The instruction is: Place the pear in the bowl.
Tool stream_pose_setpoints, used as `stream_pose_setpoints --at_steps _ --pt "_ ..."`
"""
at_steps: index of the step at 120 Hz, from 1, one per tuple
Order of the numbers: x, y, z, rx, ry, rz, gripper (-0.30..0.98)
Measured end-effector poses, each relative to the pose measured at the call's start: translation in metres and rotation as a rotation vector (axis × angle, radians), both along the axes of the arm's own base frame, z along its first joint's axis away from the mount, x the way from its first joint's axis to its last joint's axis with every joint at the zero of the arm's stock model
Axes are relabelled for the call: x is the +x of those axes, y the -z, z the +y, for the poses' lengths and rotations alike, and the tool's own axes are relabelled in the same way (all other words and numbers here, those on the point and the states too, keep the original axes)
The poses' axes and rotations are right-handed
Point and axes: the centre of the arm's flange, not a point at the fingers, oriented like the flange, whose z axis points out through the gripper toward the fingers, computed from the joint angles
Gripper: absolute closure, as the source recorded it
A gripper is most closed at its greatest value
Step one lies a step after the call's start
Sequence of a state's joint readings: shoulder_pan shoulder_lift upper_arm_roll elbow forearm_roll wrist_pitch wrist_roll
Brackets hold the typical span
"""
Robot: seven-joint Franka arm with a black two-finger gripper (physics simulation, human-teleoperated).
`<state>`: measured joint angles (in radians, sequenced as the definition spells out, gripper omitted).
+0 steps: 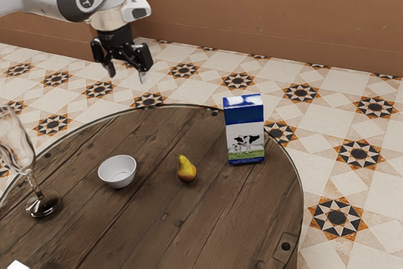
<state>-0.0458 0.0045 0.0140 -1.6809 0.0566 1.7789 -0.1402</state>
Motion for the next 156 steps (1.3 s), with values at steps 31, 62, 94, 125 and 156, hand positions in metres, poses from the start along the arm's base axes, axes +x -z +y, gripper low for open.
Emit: stream_pose_setpoints --at_steps 31,62,94,125,156 --pt "0.028 0.076 -0.007 -0.047 0.075 0.132 0.0" --pt "0.06 0.198 -0.048 -0.193 0.04 0.265 0.0" --pt "0.092 0.255 -0.051 -0.245 -0.024 0.268 0.0" --pt "0.089 0.305 -0.047 -0.303 -0.1 0.328 0.0" --pt "0.09 0.334 -0.044 -0.31 -0.13 0.345 0.0"
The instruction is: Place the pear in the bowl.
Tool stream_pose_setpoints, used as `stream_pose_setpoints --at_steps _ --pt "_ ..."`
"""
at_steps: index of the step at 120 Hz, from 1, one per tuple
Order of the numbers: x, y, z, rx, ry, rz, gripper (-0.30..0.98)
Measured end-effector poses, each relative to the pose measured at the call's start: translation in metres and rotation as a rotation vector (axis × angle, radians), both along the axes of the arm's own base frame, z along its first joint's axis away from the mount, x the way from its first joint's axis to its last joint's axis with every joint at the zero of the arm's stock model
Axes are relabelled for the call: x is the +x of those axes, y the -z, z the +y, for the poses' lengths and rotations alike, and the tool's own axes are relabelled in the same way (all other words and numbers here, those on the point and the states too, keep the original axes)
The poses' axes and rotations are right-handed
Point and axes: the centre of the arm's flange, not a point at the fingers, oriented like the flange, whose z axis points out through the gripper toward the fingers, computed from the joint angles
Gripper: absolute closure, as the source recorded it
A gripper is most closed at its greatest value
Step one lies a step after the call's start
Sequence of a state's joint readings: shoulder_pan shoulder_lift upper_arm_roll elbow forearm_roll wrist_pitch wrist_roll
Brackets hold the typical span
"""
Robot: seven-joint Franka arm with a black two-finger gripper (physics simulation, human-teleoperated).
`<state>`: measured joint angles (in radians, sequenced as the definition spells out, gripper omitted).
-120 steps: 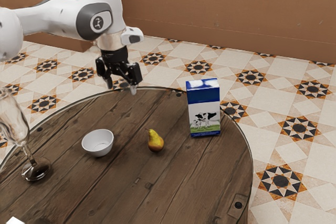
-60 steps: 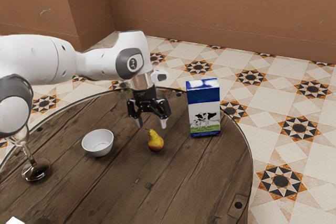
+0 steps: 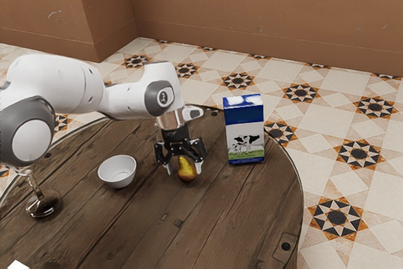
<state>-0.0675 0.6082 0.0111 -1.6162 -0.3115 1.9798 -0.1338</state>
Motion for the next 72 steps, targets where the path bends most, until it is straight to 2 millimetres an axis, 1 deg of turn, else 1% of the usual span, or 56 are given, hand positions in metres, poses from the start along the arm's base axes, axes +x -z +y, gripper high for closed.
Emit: stream_pose_setpoints --at_steps 42,52,72 --pt "0.005 0.0047 0.0007 0.005 -0.01 -0.016 0.01" --pt "0.0054 0.0039 0.0006 0.007 -0.01 -0.018 0.07" --pt "0.0057 0.0022 0.0006 0.007 -0.013 -0.022 0.22"
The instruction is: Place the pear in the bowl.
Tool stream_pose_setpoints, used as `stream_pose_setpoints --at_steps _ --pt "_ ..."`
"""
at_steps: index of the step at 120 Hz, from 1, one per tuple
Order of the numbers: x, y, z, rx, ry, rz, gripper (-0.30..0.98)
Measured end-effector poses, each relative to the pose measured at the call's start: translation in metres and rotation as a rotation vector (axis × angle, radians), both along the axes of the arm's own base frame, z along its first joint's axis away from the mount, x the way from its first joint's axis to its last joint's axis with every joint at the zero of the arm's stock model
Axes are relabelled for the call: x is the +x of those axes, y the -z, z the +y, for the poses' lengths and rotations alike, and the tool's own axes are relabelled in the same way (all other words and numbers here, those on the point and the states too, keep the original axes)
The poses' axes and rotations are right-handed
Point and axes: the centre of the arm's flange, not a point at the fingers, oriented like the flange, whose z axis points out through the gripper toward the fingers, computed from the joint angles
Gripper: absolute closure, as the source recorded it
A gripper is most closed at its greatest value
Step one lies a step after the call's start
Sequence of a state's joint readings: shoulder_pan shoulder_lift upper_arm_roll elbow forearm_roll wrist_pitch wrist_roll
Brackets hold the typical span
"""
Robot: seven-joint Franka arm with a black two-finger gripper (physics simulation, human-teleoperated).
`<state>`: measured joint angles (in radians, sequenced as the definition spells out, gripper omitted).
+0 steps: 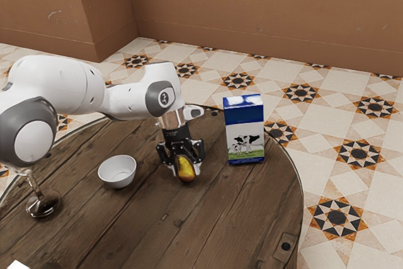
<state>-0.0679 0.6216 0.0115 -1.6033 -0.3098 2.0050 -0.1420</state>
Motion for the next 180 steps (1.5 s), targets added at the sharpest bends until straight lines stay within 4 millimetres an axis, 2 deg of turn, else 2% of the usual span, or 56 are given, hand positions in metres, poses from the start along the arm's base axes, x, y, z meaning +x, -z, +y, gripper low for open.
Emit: stream_pose_setpoints --at_steps 18,66,72,88,100,111,130,141,149,156,180 --pt "0.0 -0.001 -0.001 0.0 -0.001 -0.002 0.33" --pt "0.001 -0.008 -0.002 0.011 -0.005 -0.011 0.46" --pt "0.002 -0.015 -0.002 0.014 -0.005 -0.021 0.49" --pt "0.003 -0.05 0.003 0.034 -0.007 -0.07 0.55" --pt "-0.002 -0.08 0.026 0.061 -0.035 -0.1 0.48" --pt "-0.024 -0.098 0.064 0.075 -0.091 -0.091 0.47" --pt "-0.05 -0.105 0.124 0.092 -0.181 -0.051 0.46" --pt "-0.081 -0.104 0.152 0.087 -0.231 -0.009 0.46" --pt "-0.102 -0.104 0.164 0.082 -0.256 0.016 0.46" --pt "-0.112 -0.102 0.17 0.082 -0.266 0.031 0.46" --pt "-0.125 -0.095 0.181 0.084 -0.284 0.06 0.46"
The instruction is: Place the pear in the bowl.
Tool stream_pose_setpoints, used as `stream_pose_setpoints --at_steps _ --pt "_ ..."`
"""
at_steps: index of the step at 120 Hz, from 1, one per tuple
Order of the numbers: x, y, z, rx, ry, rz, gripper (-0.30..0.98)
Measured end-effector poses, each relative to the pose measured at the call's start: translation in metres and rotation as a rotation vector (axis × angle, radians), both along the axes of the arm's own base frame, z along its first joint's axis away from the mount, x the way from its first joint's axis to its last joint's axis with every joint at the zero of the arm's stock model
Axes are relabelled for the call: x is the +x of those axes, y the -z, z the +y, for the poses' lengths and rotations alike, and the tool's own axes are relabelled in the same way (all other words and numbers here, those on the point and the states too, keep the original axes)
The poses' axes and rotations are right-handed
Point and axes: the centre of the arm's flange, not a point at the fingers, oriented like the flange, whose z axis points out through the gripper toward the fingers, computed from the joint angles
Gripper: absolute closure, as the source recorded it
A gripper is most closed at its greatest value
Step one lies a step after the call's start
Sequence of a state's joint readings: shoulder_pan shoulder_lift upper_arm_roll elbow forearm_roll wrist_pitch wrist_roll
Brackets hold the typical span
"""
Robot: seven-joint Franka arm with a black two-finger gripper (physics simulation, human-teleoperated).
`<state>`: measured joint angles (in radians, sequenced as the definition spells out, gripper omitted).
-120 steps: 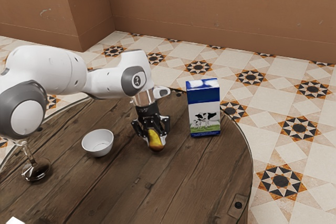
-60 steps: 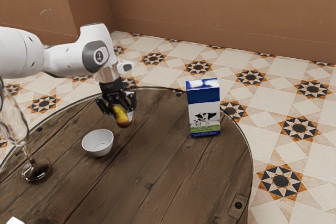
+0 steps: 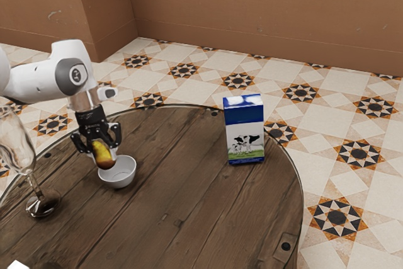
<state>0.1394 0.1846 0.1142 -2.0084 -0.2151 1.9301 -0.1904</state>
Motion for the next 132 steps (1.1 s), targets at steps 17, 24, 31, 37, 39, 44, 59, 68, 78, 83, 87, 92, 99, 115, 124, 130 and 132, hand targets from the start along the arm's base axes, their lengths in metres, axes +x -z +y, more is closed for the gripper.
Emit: stream_pose_setpoints --at_steps 17,24,31,37,39,44,59,68,78,83,87,92,99,115,124,130,132 --pt "0.017 -0.002 0.002 0.013 0.01 -0.015 0.4" --pt "0.02 0.004 0.003 0.013 0.01 -0.008 0.38" --pt "0.024 0.008 0.005 0.012 0.01 -0.003 0.37" --pt "0.027 0.01 0.007 0.013 0.01 -0.003 0.37" --pt "0.028 0.011 0.007 0.014 0.01 -0.003 0.37" --pt "0.029 0.013 0.007 0.013 0.011 -0.001 0.37" --pt "0.032 0.014 0.008 0.012 0.012 -0.003 0.24" --pt "0.033 0.014 0.008 0.013 0.013 -0.004 0.17" --pt "0.034 0.005 0.005 0.015 0.019 -0.02 0.11" --pt "0.036 -0.009 0.0 0.022 0.031 -0.045 0.09" --pt "0.039 -0.021 -0.006 0.031 0.046 -0.067 0.08" --pt "0.04 -0.037 -0.013 0.043 0.066 -0.094 0.07" --pt "0.047 -0.066 -0.022 0.084 0.108 -0.142 0.05" --pt "0.061 -0.146 -0.057 0.17 0.232 -0.267 0.03" --pt "0.049 -0.193 -0.072 0.194 0.275 -0.317 0.02" --pt "0.041 -0.212 -0.076 0.201 0.292 -0.328 0.02" --pt "0.037 -0.217 -0.077 0.204 0.297 -0.331 0.01"
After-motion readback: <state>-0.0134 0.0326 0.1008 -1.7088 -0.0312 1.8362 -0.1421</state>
